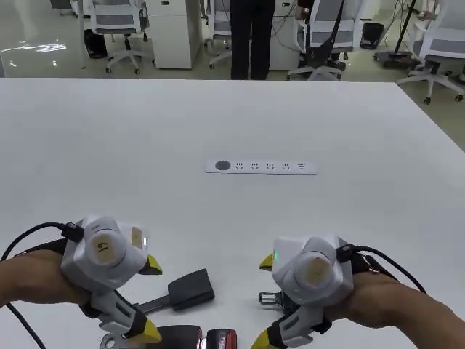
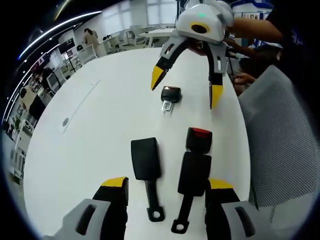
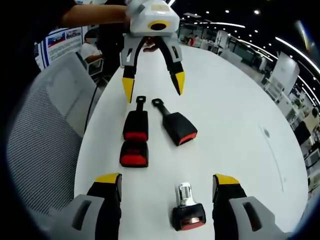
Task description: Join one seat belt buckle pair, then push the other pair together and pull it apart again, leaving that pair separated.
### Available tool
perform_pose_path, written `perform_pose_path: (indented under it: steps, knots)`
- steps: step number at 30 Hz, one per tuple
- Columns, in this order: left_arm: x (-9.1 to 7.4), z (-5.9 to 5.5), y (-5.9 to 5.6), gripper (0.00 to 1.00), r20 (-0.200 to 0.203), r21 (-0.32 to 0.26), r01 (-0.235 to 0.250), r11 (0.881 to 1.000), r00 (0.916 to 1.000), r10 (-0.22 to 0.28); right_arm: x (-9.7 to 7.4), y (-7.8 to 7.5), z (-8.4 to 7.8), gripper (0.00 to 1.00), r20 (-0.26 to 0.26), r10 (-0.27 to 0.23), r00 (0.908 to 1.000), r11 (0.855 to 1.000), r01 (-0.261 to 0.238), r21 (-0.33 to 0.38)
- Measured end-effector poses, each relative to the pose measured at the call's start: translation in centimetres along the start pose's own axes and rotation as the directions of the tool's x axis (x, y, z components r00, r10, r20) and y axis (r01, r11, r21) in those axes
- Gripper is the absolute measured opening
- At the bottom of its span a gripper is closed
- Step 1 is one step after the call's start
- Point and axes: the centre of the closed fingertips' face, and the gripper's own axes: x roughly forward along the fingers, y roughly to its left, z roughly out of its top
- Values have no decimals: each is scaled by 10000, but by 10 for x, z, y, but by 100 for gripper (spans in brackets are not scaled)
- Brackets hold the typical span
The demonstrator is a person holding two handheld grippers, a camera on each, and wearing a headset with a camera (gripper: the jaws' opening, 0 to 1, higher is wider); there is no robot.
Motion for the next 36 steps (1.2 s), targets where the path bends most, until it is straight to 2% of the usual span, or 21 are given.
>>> perform_pose_path:
  steps: [1,2,4,7,11,13,17,22,30,36]
  knots:
    - [0,1,3,64,2,-2,-48,10000,10000,48,-1,-3,-2,73,-13,-30,10000,10000,30,45]
    - [0,-1,11,63,17,-8,-90,10000,10000,90,-3,-6,-6,73,-34,-85,10000,9999,86,74]
    - [1,1,18,63,59,-59,-167,9998,9998,167,-5,-12,-11,72,-38,-181,9998,9997,181,135]
    - [5,5,22,60,105,-111,-241,9996,9997,242,-9,-17,-17,70,-105,-265,9996,9994,267,228]
    - [12,3,33,59,101,-272,-301,9992,9995,304,-12,-26,-29,68,-193,-395,9990,9986,401,335]
    - [14,5,32,57,53,-454,-331,9984,9994,334,-11,-29,-35,66,-231,-403,9989,9984,412,389]
    - [24,-3,38,54,-147,-622,-364,9974,9993,356,-14,-30,-42,64,-351,-342,9988,9986,356,398]
    - [30,-4,36,50,-343,-639,-370,9973,9988,349,-10,-33,-55,59,-473,-282,9985,9992,296,276]
    - [50,-7,38,45,-670,-664,-289,9974,9975,245,-5,-34,-75,53,-737,-61,9973,10000,63,30]
    - [56,-8,36,45,-1005,-653,-182,9977,9949,116,-3,-33,-82,48,-862,-9,9963,9999,-3,-143]
